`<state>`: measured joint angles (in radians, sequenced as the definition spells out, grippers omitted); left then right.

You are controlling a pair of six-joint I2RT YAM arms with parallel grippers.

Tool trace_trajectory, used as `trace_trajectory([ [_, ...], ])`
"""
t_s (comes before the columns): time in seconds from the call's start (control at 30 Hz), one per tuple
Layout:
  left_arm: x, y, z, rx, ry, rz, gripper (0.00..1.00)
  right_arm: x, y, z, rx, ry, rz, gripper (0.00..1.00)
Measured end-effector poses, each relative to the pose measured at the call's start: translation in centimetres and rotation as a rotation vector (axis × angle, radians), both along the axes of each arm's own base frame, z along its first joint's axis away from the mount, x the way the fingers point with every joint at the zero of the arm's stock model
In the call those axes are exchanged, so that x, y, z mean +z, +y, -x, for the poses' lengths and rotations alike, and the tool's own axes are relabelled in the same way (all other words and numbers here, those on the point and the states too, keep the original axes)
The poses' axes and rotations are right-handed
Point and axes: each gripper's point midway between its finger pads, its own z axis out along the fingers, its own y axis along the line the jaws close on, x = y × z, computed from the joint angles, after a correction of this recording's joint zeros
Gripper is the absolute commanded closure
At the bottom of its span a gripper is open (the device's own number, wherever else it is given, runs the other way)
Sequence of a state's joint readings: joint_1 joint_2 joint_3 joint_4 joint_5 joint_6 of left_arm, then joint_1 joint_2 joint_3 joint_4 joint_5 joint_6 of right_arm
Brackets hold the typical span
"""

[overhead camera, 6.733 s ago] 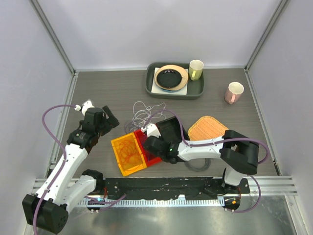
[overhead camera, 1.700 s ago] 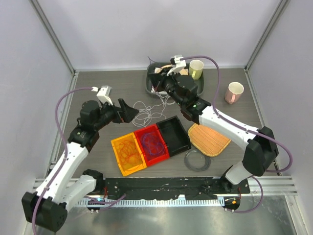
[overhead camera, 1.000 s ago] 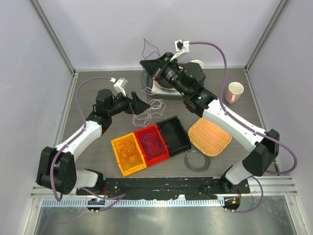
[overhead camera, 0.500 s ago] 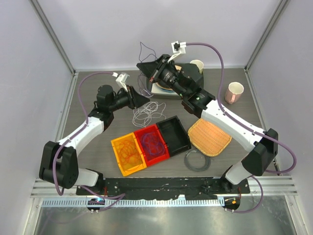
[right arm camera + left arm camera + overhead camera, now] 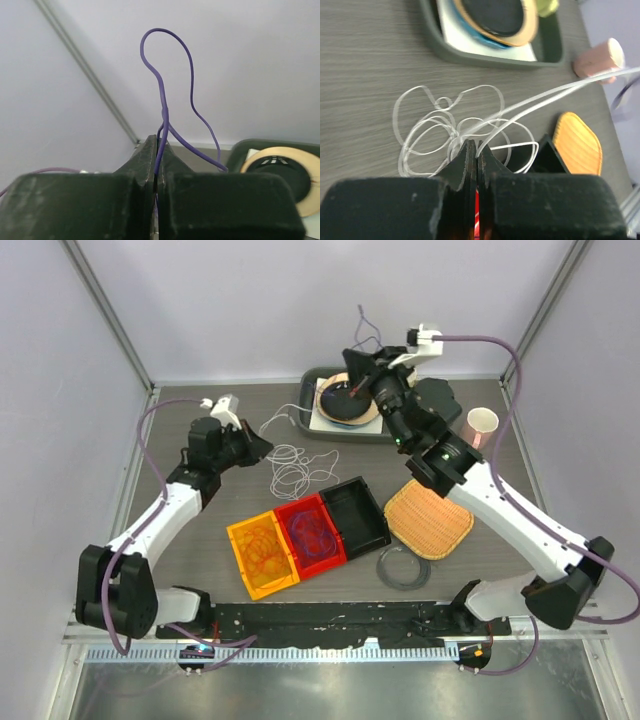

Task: Untangle the cables

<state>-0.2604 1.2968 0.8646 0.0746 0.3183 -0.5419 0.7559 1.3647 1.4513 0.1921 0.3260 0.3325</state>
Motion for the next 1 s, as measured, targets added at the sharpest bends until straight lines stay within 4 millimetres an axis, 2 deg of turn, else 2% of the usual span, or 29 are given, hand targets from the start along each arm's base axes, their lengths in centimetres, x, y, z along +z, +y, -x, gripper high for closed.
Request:
trace_trajectory([
  [0.1,-1.6,3.5,-0.8,0.131,0.075,-0.007,1.0,0.5,-3.2,0.3,-0.101,-0.024,0.024,0.99],
  [0.27,-4.6,11.1,-1.6,0.386,0.225,0.025,1.0,0.1,-7.5,0.9,-0.237,-0.032,0.08,0.99],
  [0.4,-7.5,15.1,-1.4,0.512,0.338,0.061,1.0,0.0,-9.2,1.5,-0.278,-0.034,0.126,0.99],
  [0.47,-8.6,15.2,-0.9,0.517,0.382,0.071,1.0,0.1,-9.4,1.9,-0.271,-0.035,0.144,0.99],
  [0.57,-9.1,14.5,-0.3,0.49,0.415,0.083,1.0,-0.1,-8.9,2.5,-0.223,-0.039,0.163,0.99],
  [0.7,-9.1,14.2,0.0,0.478,0.425,0.088,1.0,-0.8,-7.3,3.3,-0.121,-0.037,0.175,0.99],
  [0.77,-9.0,14.0,0.3,0.469,0.427,0.093,0.96,-1.5,-6.1,3.7,-0.055,-0.028,0.177,0.99],
  [0.8,-9.0,13.9,0.5,0.462,0.43,0.096,0.93,-2.0,-5.6,3.9,-0.023,-0.019,0.18,0.99],
  [0.87,-9.0,13.6,1.0,0.45,0.437,0.102,0.69,-2.9,-4.4,4.3,0.04,-0.002,0.178,0.99],
  [0.9,-9.0,13.4,1.2,0.443,0.441,0.107,0.47,-3.4,-3.8,4.6,0.071,0.008,0.177,0.99],
  [1.0,-8.9,13.0,1.9,0.42,0.452,0.109,0.14,-5.0,-1.7,5.8,0.161,0.032,0.176,0.99],
])
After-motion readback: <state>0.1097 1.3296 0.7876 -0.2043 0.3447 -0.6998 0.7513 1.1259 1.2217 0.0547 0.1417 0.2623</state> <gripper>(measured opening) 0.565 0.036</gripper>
